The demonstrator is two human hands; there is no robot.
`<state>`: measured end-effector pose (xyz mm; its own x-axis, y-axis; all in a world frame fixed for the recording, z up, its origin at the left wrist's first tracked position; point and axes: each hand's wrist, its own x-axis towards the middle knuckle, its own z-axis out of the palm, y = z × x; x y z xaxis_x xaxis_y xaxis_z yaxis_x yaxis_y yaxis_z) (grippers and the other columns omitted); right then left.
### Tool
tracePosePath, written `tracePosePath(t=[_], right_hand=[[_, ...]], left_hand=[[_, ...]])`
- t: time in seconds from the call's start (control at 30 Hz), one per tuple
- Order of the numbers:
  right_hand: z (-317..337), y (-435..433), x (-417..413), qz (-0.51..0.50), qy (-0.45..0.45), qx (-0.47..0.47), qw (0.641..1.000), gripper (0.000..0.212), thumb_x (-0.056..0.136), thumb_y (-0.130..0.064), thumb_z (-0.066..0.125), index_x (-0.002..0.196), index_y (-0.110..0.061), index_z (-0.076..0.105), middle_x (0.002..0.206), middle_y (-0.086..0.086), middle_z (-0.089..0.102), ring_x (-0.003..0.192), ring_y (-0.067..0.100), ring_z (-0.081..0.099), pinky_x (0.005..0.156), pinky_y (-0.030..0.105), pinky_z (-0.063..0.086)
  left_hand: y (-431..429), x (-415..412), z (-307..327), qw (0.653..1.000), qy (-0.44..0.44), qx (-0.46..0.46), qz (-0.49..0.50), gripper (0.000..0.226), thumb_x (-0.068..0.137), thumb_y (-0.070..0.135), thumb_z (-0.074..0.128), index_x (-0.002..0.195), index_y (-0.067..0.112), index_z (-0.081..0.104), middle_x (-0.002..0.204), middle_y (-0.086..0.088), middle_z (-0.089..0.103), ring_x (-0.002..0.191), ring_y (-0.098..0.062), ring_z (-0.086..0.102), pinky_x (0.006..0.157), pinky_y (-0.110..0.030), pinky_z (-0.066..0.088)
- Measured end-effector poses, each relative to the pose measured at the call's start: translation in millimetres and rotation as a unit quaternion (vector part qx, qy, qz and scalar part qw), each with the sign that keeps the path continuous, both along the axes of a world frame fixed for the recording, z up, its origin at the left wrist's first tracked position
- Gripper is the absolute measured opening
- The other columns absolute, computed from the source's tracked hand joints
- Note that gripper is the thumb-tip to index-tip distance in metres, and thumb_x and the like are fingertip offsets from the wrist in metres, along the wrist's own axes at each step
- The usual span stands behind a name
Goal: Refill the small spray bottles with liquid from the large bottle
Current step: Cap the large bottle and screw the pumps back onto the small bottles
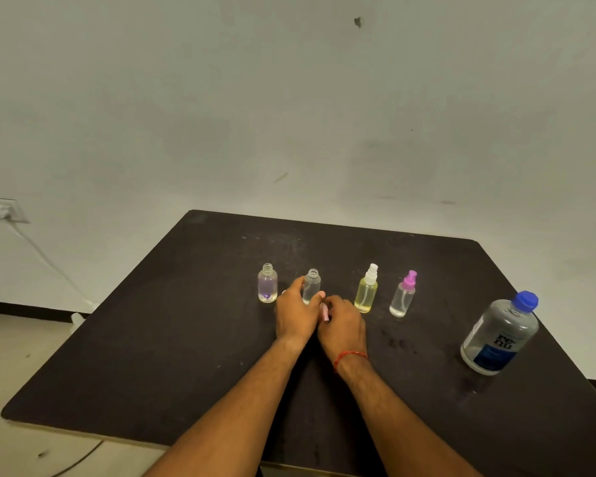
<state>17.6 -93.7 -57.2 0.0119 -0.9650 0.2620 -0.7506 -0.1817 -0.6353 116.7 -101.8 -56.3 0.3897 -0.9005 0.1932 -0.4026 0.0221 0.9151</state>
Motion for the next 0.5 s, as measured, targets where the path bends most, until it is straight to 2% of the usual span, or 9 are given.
tracePosePath(t=[0.13,0.2,0.27,0.37,0.43,0.5], right_hand=[[2,2,-6,-0.007,-0.019,-0.019,1.0,0.011,0.085,-0.025,0.059,0.076,-0.019,0.06,0.076,-0.005,0.057,0.07,0.014,0.056,0.065,0.031,0.049],[5,6,-12,-0.012,-0.032,-0.039,0.999,0.004,0.082,-0.022,0.062,0.08,-0.02,0.064,0.079,-0.006,0.057,0.071,0.011,0.055,0.062,0.021,0.045],[12,9,-18,-0.021,-0.068,-0.07,0.995,0.006,0.082,-0.018,0.066,0.088,-0.019,0.068,0.086,-0.005,0.059,0.076,0.009,0.057,0.066,0.014,0.041],[30,15,-27,-0.025,-0.145,-0.115,0.982,0.01,0.084,-0.014,0.065,0.092,-0.016,0.071,0.087,-0.004,0.063,0.076,0.009,0.06,0.071,0.024,0.051],[44,15,-32,-0.017,-0.183,-0.12,0.976,0.013,0.087,-0.013,0.06,0.091,-0.017,0.071,0.081,-0.004,0.065,0.068,0.01,0.06,0.066,0.027,0.052],[60,17,-36,0.0,-0.202,-0.116,0.973,0.016,0.089,-0.012,0.059,0.094,-0.017,0.072,0.078,-0.003,0.067,0.066,0.011,0.062,0.063,0.024,0.053]], left_hand=[[-1,3,1,1.0,-0.005,0.003,0.004,0.02,0.088,0.022,0.074,0.107,0.019,0.069,0.081,0.019,0.063,0.076,0.006,0.06,0.067,-0.006,0.045],[1,5,1,1.0,-0.005,0.001,0.003,0.02,0.087,0.023,0.075,0.106,0.021,0.069,0.081,0.021,0.063,0.077,0.009,0.059,0.066,-0.006,0.043],[4,7,-1,1.0,-0.01,-0.001,0.001,0.024,0.087,0.025,0.076,0.11,0.023,0.069,0.086,0.02,0.064,0.081,0.006,0.06,0.073,-0.009,0.043],[7,9,-1,1.0,-0.013,-0.015,0.003,0.027,0.087,0.028,0.076,0.112,0.024,0.069,0.094,0.018,0.067,0.088,0.0,0.062,0.078,-0.016,0.047],[11,7,4,1.0,-0.011,-0.024,0.001,0.028,0.087,0.028,0.076,0.114,0.024,0.069,0.096,0.018,0.067,0.087,0.003,0.062,0.076,-0.01,0.045],[15,6,8,0.999,-0.012,-0.034,-0.004,0.028,0.087,0.026,0.076,0.115,0.025,0.069,0.098,0.019,0.067,0.087,0.01,0.06,0.071,-0.003,0.043]])
